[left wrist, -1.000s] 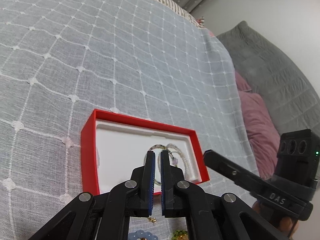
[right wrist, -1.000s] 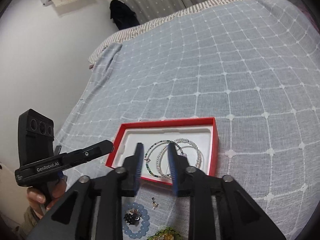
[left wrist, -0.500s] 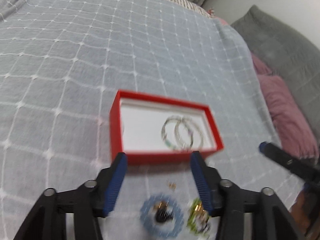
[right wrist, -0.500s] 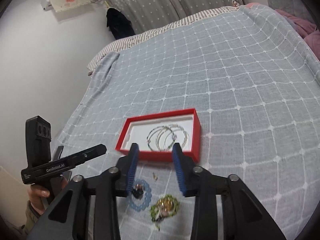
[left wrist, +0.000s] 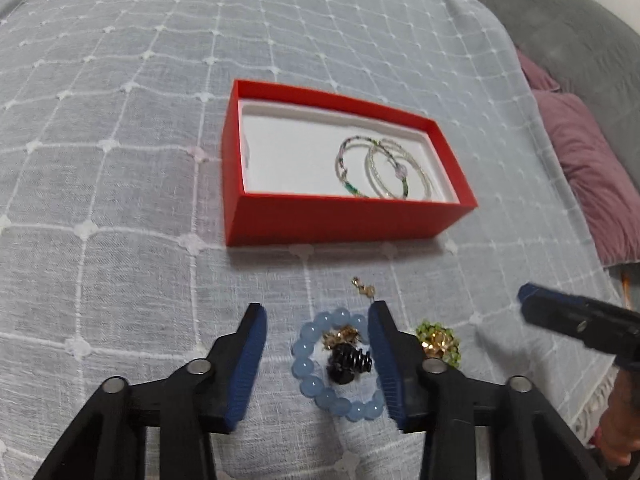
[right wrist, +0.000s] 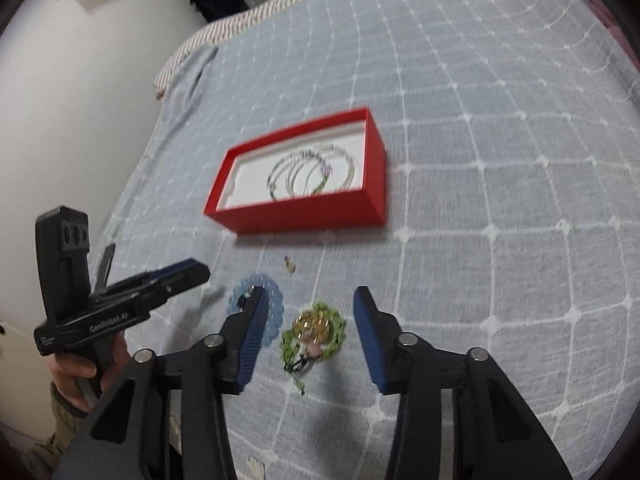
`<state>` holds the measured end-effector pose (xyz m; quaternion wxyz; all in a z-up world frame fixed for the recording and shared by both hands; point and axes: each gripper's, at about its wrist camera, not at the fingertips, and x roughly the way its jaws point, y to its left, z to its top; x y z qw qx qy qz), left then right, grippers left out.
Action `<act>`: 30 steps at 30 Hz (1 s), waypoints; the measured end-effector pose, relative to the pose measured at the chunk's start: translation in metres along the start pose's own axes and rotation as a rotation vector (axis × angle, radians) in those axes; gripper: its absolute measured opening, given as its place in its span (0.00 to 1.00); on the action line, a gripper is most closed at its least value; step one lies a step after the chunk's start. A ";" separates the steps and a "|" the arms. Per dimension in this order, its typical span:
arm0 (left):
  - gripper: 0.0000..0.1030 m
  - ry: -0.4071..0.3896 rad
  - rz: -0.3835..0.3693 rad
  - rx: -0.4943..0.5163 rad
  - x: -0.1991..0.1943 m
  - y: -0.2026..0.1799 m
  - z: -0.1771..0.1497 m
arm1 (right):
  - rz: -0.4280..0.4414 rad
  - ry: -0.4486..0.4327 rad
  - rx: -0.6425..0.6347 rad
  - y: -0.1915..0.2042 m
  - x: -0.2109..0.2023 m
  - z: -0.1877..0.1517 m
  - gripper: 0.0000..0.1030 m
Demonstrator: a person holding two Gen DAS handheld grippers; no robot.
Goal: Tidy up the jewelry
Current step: 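Grasp the light-blue bead bracelet with the left tool while the right tool grasps the green beaded bracelet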
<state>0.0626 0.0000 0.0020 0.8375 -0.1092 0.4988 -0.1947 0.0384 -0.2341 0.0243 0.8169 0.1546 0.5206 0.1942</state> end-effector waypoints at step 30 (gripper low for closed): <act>0.08 0.095 0.030 -0.063 0.040 0.003 -0.014 | -0.120 0.112 -0.034 -0.003 0.050 -0.013 0.05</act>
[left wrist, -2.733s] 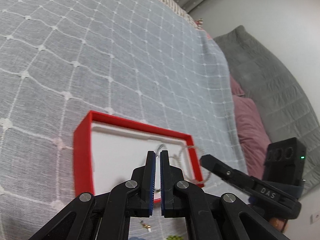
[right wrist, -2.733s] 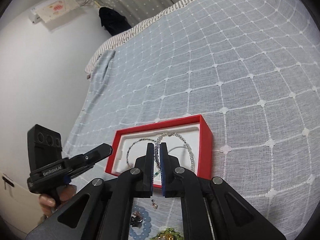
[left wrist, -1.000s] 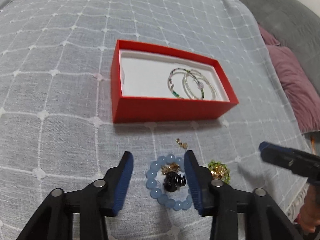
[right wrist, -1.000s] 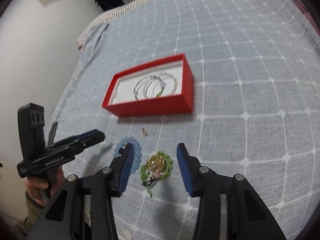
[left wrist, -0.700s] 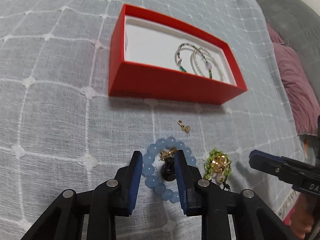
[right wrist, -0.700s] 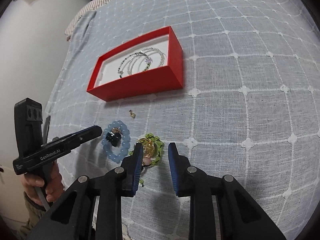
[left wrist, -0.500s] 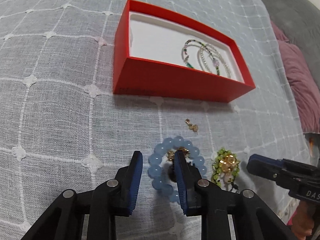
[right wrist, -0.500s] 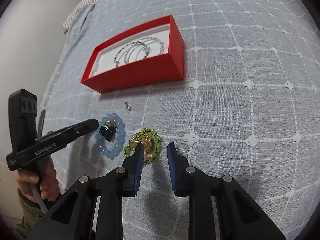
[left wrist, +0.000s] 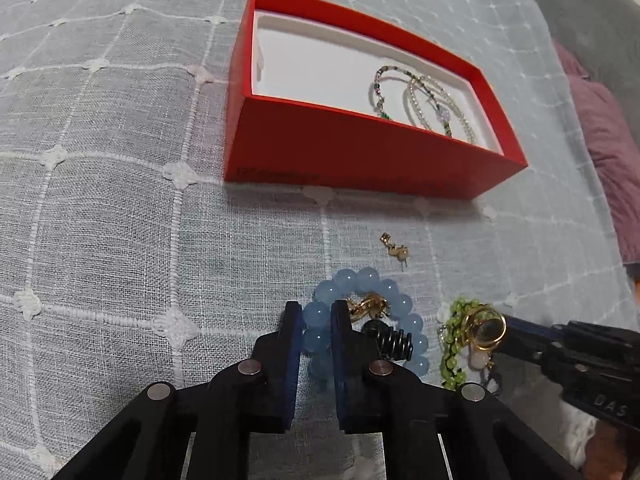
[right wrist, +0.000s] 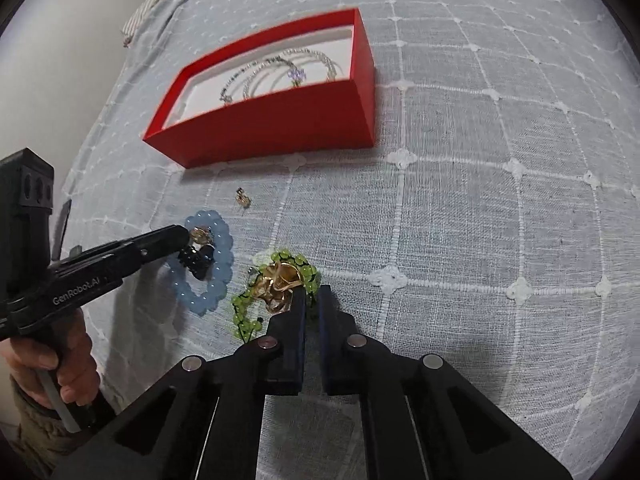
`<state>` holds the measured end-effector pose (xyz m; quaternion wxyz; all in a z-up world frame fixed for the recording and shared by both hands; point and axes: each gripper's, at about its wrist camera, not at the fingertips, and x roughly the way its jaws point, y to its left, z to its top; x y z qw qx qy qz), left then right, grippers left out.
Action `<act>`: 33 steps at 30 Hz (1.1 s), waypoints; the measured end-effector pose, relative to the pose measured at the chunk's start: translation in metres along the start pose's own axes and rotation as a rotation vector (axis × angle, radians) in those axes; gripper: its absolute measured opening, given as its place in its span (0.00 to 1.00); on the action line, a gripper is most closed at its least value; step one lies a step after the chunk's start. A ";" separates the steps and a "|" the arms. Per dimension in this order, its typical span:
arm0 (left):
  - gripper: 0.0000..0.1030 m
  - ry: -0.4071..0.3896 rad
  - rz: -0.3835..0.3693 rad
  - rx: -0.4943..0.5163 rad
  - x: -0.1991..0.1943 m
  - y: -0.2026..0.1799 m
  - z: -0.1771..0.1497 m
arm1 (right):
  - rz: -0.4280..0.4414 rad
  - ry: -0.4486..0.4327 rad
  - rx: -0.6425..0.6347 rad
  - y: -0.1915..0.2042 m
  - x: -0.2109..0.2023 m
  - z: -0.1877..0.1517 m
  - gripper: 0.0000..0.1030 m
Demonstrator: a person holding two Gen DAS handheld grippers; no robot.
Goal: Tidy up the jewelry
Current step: 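Grasp the light-blue bead bracelet with the left tool while the right tool grasps the green beaded bracelet, then lift and carry both bracelets over the red box with both tools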
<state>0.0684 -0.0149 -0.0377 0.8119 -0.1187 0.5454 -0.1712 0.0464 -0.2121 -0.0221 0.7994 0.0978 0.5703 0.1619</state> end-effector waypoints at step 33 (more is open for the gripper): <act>0.08 -0.130 -0.049 0.071 -0.049 -0.018 0.001 | 0.130 -0.144 -0.096 0.021 -0.040 0.002 0.05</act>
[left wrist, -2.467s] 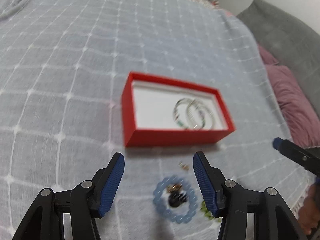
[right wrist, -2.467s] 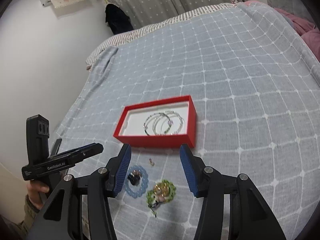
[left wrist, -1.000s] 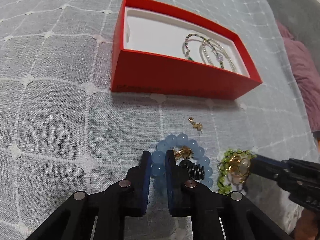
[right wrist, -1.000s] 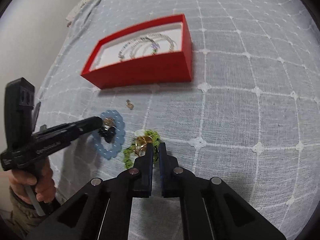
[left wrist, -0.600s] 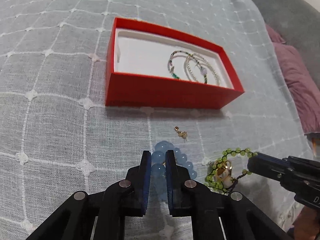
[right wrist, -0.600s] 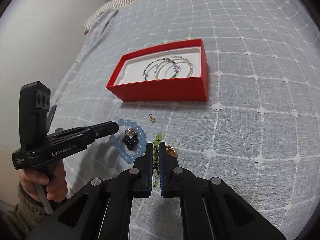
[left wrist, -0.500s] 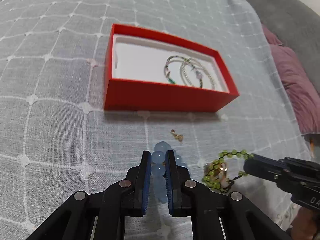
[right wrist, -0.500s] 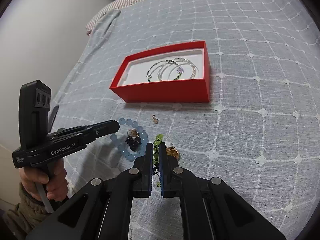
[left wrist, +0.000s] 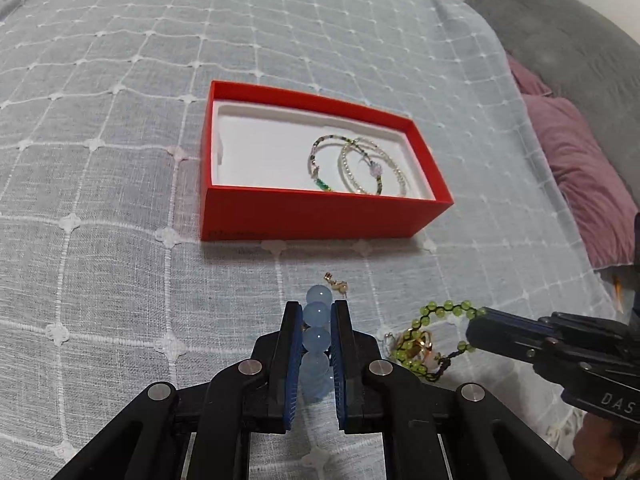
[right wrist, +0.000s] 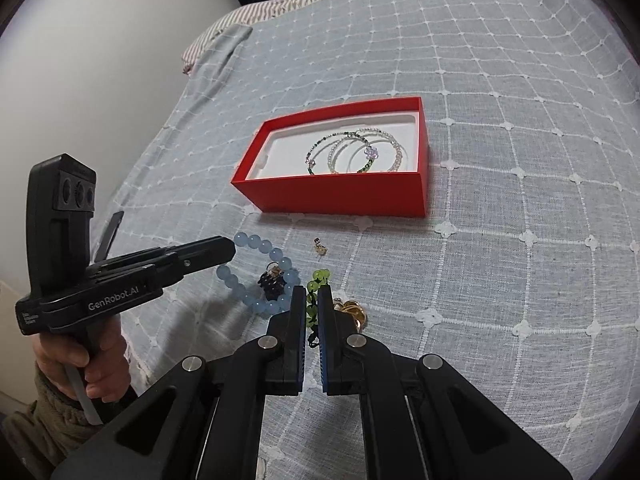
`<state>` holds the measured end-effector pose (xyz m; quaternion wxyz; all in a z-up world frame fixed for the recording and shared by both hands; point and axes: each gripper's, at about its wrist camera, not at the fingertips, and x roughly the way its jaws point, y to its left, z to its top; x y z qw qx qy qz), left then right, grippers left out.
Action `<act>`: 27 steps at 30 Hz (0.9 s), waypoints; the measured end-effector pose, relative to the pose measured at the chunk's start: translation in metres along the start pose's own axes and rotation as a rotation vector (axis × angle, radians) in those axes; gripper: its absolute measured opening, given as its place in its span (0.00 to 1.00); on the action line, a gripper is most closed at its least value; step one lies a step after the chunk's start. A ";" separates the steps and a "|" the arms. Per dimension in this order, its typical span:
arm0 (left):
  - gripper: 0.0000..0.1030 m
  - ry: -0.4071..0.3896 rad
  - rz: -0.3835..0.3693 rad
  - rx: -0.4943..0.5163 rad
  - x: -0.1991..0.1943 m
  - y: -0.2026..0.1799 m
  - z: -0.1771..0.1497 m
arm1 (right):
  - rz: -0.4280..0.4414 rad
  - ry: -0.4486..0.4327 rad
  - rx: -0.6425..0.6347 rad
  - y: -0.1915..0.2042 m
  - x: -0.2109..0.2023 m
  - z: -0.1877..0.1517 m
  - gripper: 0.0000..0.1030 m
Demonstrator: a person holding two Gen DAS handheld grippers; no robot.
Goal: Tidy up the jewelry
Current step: 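Lift and carry both bracelets over the red box with both tools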
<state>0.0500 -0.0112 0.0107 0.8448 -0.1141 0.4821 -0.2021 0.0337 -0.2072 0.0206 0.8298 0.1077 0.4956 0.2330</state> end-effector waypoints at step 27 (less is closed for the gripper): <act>0.08 -0.146 -0.091 0.036 -0.048 -0.013 0.014 | 0.082 -0.172 0.002 0.007 -0.040 0.010 0.05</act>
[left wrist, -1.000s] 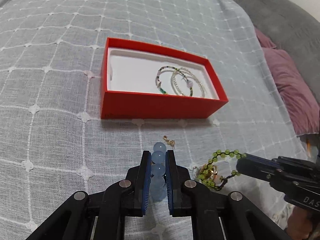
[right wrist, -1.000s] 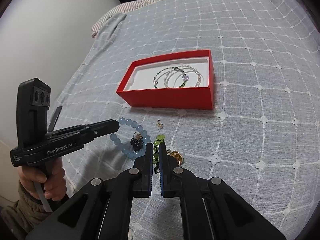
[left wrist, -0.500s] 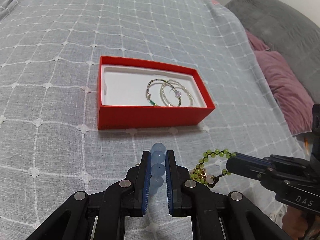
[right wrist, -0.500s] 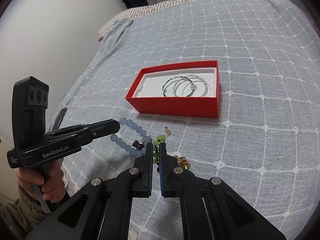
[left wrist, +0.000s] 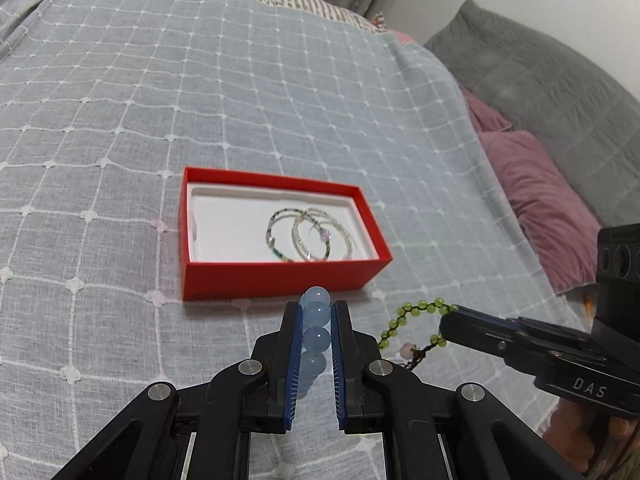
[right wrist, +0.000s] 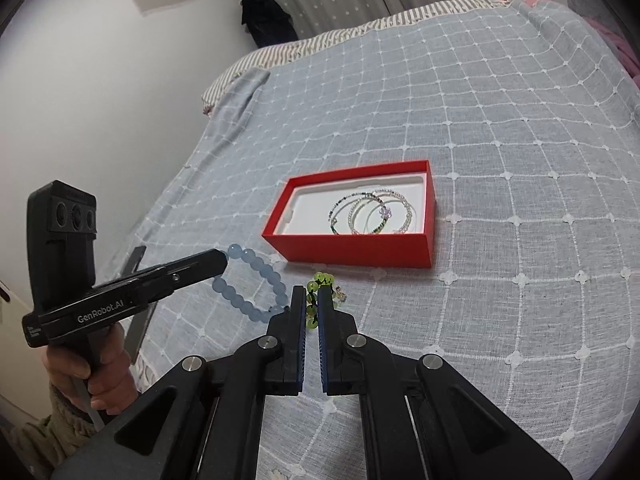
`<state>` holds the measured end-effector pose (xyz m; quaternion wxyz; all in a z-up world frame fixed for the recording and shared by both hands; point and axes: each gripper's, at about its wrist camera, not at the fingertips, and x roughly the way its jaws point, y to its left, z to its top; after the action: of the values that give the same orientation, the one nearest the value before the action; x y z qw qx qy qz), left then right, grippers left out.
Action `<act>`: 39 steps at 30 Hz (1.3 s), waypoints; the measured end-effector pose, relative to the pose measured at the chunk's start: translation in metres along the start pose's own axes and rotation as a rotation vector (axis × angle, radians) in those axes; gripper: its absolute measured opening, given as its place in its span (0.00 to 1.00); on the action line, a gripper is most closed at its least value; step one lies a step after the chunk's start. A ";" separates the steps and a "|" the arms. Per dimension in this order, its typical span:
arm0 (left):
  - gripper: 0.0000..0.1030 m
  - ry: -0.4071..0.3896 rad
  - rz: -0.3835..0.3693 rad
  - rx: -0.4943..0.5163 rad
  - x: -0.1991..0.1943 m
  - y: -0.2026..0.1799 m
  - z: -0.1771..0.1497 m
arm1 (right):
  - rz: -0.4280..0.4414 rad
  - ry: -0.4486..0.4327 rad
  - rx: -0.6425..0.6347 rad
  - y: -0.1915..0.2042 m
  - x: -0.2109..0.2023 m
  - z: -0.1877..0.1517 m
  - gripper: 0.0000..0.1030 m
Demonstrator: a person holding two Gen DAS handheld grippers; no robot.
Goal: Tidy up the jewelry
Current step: 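Lift and carry both bracelets over the red box with both tools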
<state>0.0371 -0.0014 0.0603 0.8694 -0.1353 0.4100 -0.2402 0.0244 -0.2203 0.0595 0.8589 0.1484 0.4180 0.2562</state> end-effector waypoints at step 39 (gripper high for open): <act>0.08 -0.092 -0.147 -0.068 0.006 0.008 0.058 | 0.056 -0.077 0.079 -0.006 0.003 0.067 0.05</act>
<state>0.0877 0.0043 0.0895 0.8622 -0.2051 0.3666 -0.2829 0.0810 -0.2269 0.0955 0.8604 0.2034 0.3899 0.2575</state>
